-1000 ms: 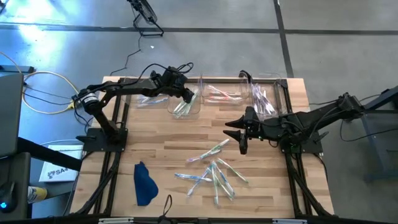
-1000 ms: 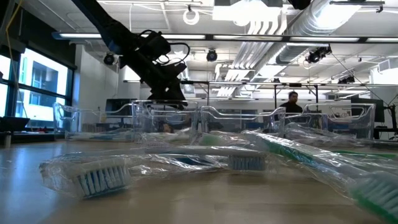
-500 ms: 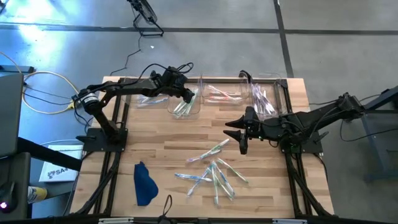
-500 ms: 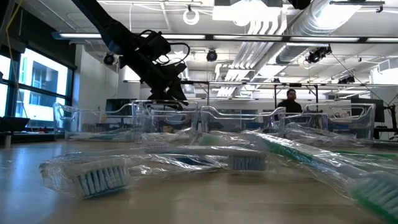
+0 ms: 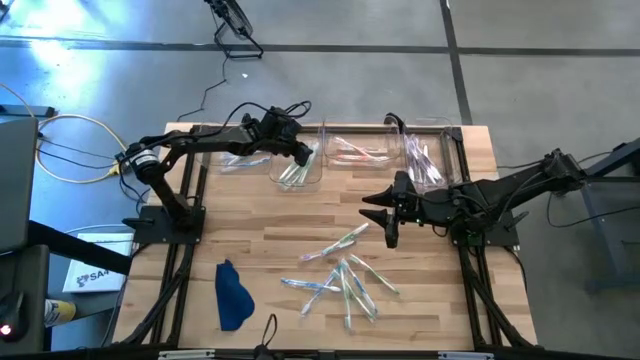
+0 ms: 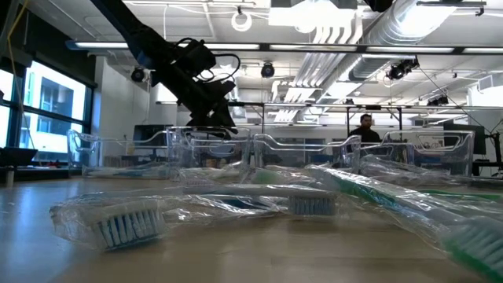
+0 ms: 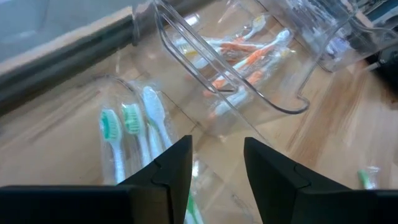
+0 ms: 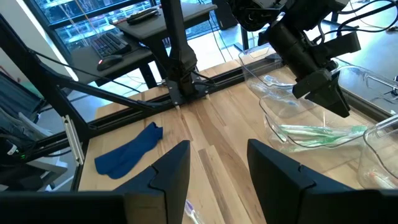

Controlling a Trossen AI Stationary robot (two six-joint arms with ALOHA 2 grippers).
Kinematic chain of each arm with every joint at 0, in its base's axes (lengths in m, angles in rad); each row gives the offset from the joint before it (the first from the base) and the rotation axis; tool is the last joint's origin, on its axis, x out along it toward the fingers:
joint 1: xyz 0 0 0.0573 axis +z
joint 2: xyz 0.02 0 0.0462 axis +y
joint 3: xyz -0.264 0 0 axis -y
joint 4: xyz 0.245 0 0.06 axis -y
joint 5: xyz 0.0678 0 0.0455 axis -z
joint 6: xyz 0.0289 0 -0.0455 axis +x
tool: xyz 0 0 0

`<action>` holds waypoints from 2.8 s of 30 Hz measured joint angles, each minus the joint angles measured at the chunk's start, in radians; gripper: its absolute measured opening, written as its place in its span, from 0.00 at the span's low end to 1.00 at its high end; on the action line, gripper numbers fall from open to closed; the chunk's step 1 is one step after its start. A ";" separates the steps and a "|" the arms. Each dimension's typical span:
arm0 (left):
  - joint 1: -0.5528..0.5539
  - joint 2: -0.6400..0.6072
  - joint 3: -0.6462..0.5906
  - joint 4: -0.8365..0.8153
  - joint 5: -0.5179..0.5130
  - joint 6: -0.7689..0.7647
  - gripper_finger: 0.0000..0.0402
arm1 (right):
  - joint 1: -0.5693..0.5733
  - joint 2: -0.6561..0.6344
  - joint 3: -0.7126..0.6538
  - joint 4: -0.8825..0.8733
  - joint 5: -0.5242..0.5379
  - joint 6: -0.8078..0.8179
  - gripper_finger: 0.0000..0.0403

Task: Pick & Place Toothbrushes
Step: Put the blue toothbrush into the left transparent bin

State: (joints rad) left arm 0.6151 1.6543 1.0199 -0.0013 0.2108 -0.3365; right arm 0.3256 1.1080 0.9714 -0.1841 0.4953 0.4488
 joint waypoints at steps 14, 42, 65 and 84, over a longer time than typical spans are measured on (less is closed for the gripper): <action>-0.021 -0.093 0.000 -0.002 -0.062 0.061 0.36 | 0.000 0.000 0.000 0.000 0.000 0.000 0.38; -0.575 -0.449 0.000 -0.219 -0.350 0.316 0.36 | 0.000 -0.001 0.000 -0.001 0.000 -0.008 0.38; -0.926 -0.437 0.000 -0.231 -0.469 0.309 0.36 | -0.008 -0.001 0.000 -0.001 0.000 -0.008 0.38; -1.021 -0.437 0.000 -0.409 -0.419 0.202 0.36 | -0.008 -0.001 0.000 -0.001 0.000 -0.008 0.38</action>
State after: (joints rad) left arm -0.4061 1.2171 1.0199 -0.4107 -0.2085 -0.1348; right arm 0.3176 1.1072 0.9714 -0.1850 0.4957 0.4404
